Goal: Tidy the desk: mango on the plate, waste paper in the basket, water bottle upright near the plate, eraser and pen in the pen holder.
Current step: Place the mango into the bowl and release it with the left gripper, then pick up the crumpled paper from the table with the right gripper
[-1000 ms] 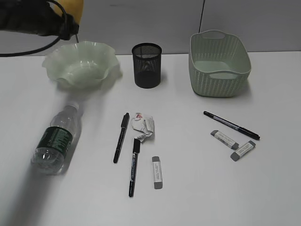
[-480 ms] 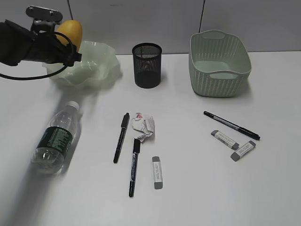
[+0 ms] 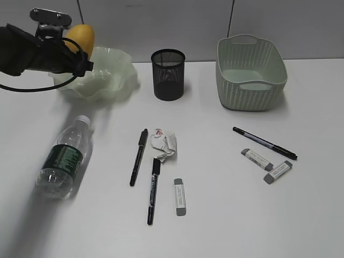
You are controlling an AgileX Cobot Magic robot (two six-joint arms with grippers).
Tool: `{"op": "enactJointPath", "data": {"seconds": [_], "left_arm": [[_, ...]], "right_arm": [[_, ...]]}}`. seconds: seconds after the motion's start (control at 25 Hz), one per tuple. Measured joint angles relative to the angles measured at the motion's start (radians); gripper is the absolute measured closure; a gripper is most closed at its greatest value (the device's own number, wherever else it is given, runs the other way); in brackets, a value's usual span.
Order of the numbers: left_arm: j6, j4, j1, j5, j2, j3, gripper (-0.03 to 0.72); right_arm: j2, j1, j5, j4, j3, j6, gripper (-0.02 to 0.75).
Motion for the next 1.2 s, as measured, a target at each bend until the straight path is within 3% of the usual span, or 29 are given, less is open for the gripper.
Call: {"op": "enactJointPath", "data": {"seconds": [0.36,0.72,0.96,1.08,1.2], "left_arm": [[-0.001,-0.001,0.003,0.098,0.000,-0.101,0.095],[-0.003,0.006,0.007,0.153,-0.036,-0.116,0.087],[-0.003,0.024,0.009,0.211,-0.128,-0.117,0.131],[-0.003,0.139,0.009,0.265,-0.179,-0.117,0.145],[-0.003,0.375,0.010,0.376,-0.225,-0.117,0.162]], "right_arm": [[0.000,0.000,0.000,0.000,0.000,0.000,0.342],[0.000,0.000,0.000,0.000,0.000,0.000,0.342],[0.000,0.000,0.000,0.000,0.000,0.000,0.342],[0.000,0.000,0.000,0.000,0.000,0.000,0.342],[0.000,0.000,0.000,0.000,0.000,0.000,0.342]]}}
